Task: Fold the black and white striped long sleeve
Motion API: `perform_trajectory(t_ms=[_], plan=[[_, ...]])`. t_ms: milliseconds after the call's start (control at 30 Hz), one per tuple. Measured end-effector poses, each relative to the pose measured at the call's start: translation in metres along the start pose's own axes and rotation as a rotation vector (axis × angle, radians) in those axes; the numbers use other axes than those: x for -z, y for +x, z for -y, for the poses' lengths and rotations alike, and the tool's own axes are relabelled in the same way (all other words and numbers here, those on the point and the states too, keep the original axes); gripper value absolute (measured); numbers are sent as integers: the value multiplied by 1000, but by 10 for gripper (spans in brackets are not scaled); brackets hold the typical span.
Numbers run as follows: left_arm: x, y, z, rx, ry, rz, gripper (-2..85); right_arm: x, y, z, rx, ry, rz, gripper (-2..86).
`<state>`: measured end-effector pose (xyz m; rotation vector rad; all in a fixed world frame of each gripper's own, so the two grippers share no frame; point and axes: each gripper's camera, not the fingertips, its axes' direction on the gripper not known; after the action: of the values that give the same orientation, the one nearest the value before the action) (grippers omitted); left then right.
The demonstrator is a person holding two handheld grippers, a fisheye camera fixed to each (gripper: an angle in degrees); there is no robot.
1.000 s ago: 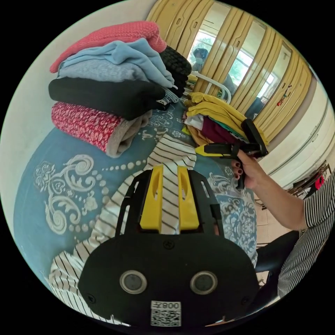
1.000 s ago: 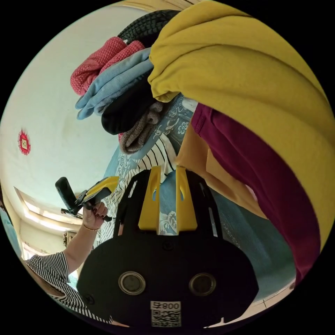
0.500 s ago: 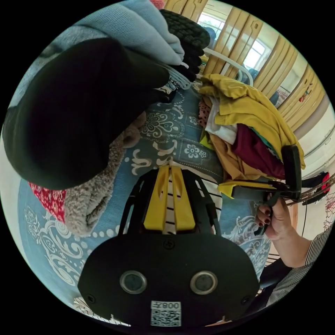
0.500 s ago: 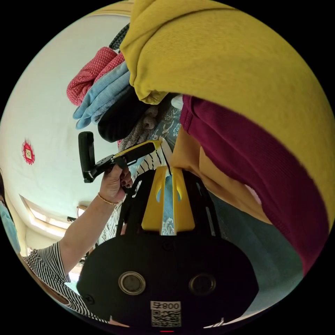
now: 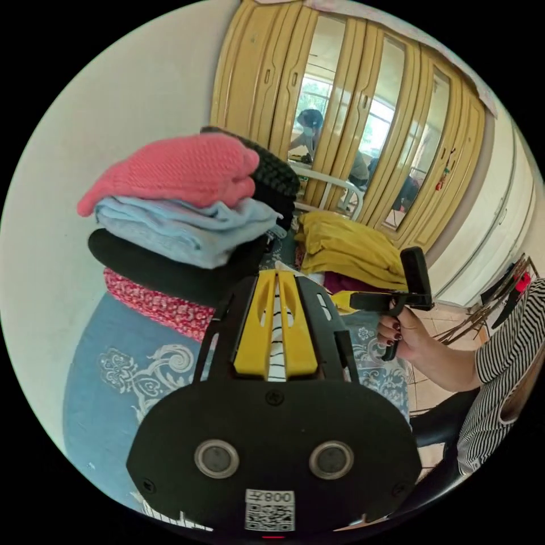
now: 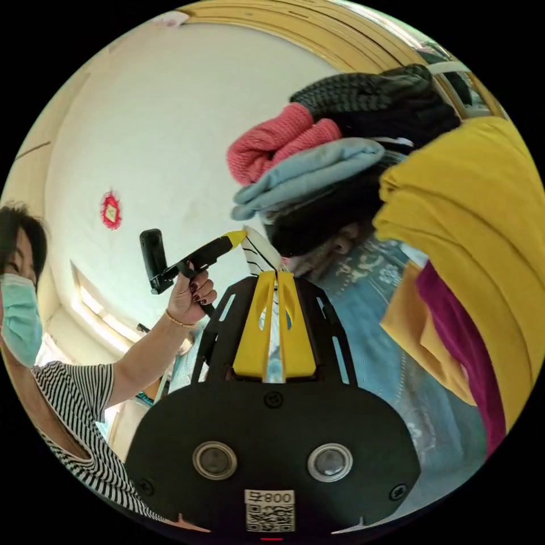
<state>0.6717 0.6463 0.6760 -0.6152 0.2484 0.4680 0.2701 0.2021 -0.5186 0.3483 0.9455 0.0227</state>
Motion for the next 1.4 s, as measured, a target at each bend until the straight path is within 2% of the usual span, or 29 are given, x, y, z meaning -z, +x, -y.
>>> perform_trajectory(t_ms=[133, 333, 600, 800, 1000, 1233, 1400], plan=[[90, -19, -21, 24, 55, 23, 8, -30, -60, -8, 109, -32, 110, 4], [246, -34, -100, 88, 176, 109, 8, -84, -159, -43, 257, -109, 287, 4], [436, -38, -291, 262, 283, 249, 8, -201, -291, -152, 397, -343, 476, 3], [494, -54, -451, 487, 224, 290, 7, -299, -359, -274, 506, -585, 475, 3], [513, -75, -584, 705, 156, 280, 6, -392, -385, -376, 547, -816, 410, 4], [519, -95, -670, 807, 69, 275, 8, -473, -407, -462, 653, -985, 309, 4], [536, -98, -715, 863, 83, 258, 9, -522, -432, -527, 767, -1067, 276, 4]])
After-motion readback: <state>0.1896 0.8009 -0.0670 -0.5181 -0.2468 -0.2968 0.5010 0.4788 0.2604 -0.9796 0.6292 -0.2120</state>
